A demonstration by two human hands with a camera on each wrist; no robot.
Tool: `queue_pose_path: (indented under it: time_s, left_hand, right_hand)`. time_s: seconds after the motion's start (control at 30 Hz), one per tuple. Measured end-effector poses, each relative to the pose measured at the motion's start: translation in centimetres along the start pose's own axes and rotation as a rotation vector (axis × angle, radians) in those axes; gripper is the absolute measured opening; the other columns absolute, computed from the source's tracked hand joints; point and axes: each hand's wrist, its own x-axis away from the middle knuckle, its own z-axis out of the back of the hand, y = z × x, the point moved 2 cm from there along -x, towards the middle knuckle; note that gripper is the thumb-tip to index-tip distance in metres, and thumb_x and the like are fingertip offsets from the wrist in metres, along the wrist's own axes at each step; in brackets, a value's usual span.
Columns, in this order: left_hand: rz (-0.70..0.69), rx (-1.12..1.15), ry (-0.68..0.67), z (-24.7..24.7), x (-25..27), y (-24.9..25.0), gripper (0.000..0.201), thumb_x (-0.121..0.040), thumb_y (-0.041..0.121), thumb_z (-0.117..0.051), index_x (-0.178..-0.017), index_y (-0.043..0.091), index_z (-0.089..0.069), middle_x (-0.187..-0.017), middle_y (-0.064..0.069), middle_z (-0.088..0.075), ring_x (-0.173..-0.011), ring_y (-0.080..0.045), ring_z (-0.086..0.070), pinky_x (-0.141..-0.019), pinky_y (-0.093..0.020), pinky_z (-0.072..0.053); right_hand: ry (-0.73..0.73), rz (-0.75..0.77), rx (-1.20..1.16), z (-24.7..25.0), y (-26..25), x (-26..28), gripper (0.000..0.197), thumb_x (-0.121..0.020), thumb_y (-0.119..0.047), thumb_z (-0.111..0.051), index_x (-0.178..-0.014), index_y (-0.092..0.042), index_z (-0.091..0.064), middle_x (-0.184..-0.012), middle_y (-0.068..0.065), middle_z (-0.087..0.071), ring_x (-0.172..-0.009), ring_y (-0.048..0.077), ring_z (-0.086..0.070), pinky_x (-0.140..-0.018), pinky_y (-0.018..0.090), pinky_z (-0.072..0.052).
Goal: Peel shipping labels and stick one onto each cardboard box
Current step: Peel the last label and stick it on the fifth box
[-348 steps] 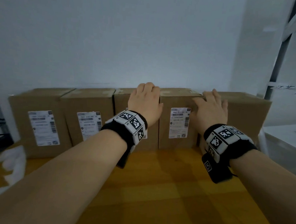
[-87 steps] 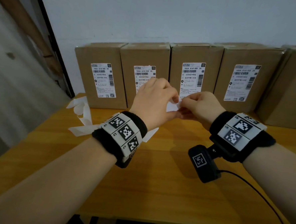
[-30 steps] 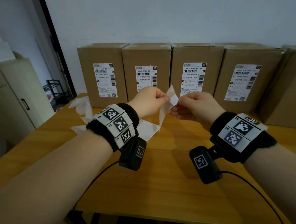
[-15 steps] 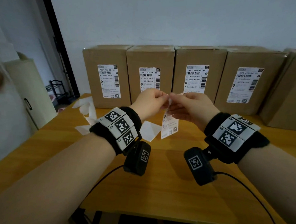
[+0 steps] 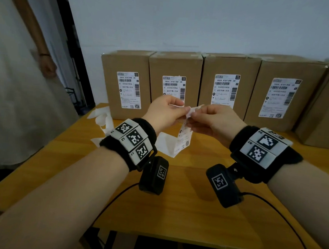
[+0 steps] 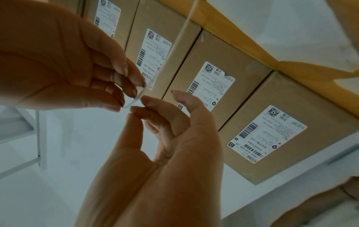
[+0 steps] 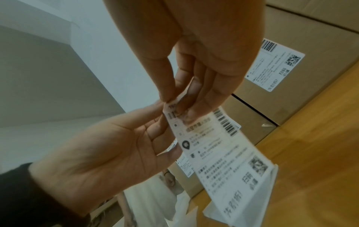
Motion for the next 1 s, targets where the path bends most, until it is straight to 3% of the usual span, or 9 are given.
queue_pose_path:
  time_s: [0.17,0.27,0.4,0.5,0.63,0.77,0.83,0.93,1.0]
  left_hand:
    - [0.011,0.035,0.082,2.1,-0.4,-0.7,0.008,-0.09,0.014,-0.061,-0.091,0.017,-0.054,-0.098,-0.003,-0.067,-0.069,-0.007,-0.062,-0.057,-0.022,-0.046]
    - [-0.006,-0.049,0.114,3.9,-0.4,-1.3,0.008,-0.093,0.011,-0.054,-0.099,0.017,-0.054,-0.098,-0.003,-0.064,-0.073,-0.01,-0.063,-0.057,-0.021,-0.051]
    - [-0.001,-0.154,0.155,6.8,-0.6,-2.2,0.02,-0.095,0.008,-0.047,-0.085,0.022,-0.058,-0.102,-0.009,-0.064,-0.078,-0.019,-0.064,-0.051,-0.019,-0.049]
    - [0.038,-0.176,0.185,9.2,-0.8,-3.3,0.03,-0.094,0.001,-0.044,-0.08,0.019,-0.064,-0.101,-0.008,-0.062,-0.071,-0.018,-0.057,-0.054,-0.02,-0.045]
    - [0.119,-0.214,0.237,12.3,-0.7,-5.3,0.028,-0.094,0.003,-0.045,-0.086,0.018,-0.067,-0.076,0.0,-0.057,-0.052,-0.009,-0.045,-0.044,-0.015,-0.037]
    - [0.209,-0.201,0.306,14.6,-0.9,-7.3,0.03,-0.093,0.0,-0.043,-0.091,0.014,-0.07,-0.062,0.0,-0.049,-0.047,-0.012,-0.039,-0.041,-0.016,-0.033]
    - [0.261,-0.205,0.33,15.5,-1.0,-8.2,0.032,-0.091,-0.002,-0.042,-0.09,0.012,-0.07,-0.064,-0.004,-0.053,-0.047,-0.012,-0.041,-0.044,-0.018,-0.036]
    - [0.325,-0.224,0.367,16.5,-1.3,-8.9,0.033,-0.091,-0.005,-0.042,-0.083,0.013,-0.069,-0.087,-0.009,-0.061,-0.045,-0.008,-0.047,-0.041,-0.016,-0.04]
    - [0.37,-0.23,0.375,16.8,-1.6,-9.1,0.027,-0.092,-0.006,-0.044,-0.1,0.004,-0.068,-0.093,-0.012,-0.063,-0.039,-0.007,-0.05,-0.035,-0.014,-0.039]
  right_hand:
    - [0.034,-0.013,-0.027,-0.5,0.0,-0.2,0.006,-0.088,-0.003,-0.059,-0.082,-0.002,-0.059,-0.084,0.014,-0.068,-0.074,0.02,-0.067,-0.066,0.024,-0.057]
    - [0.033,-0.029,-0.031,-1.1,0.0,-0.4,0.005,-0.089,-0.003,-0.059,-0.084,-0.002,-0.06,-0.083,0.013,-0.067,-0.074,0.021,-0.066,-0.066,0.025,-0.057]
    - [0.015,-0.071,-0.04,-2.7,0.0,-1.0,0.004,-0.089,0.0,-0.057,-0.085,-0.001,-0.058,-0.081,0.014,-0.066,-0.07,0.021,-0.066,-0.061,0.025,-0.057]
    - [-0.001,-0.095,-0.072,-4.1,0.1,-1.5,0.005,-0.089,0.001,-0.055,-0.085,-0.001,-0.056,-0.079,0.016,-0.064,-0.068,0.022,-0.064,-0.058,0.024,-0.056]
    - [0.001,-0.107,-0.069,-5.7,0.2,-2.2,0.007,-0.091,0.001,-0.052,-0.086,-0.002,-0.054,-0.076,0.013,-0.063,-0.068,0.021,-0.064,-0.064,0.028,-0.055]
    - [0.036,-0.127,-0.11,-6.5,0.5,-3.1,0.011,-0.092,0.001,-0.05,-0.082,-0.003,-0.054,-0.077,0.014,-0.061,-0.068,0.023,-0.062,-0.069,0.031,-0.054]
    - [0.062,-0.142,-0.139,-6.7,0.8,-3.6,0.008,-0.092,0.0,-0.049,-0.087,-0.003,-0.054,-0.077,0.014,-0.062,-0.068,0.023,-0.063,-0.067,0.03,-0.054]
    - [0.125,-0.17,-0.213,-6.9,1.1,-4.4,0.009,-0.092,-0.002,-0.047,-0.098,0.001,-0.053,-0.078,0.015,-0.064,-0.069,0.024,-0.065,-0.061,0.029,-0.055]
    - [0.165,-0.183,-0.272,-7.0,1.1,-4.7,0.009,-0.093,-0.003,-0.044,-0.095,0.002,-0.052,-0.078,0.016,-0.064,-0.069,0.024,-0.066,-0.059,0.029,-0.056]
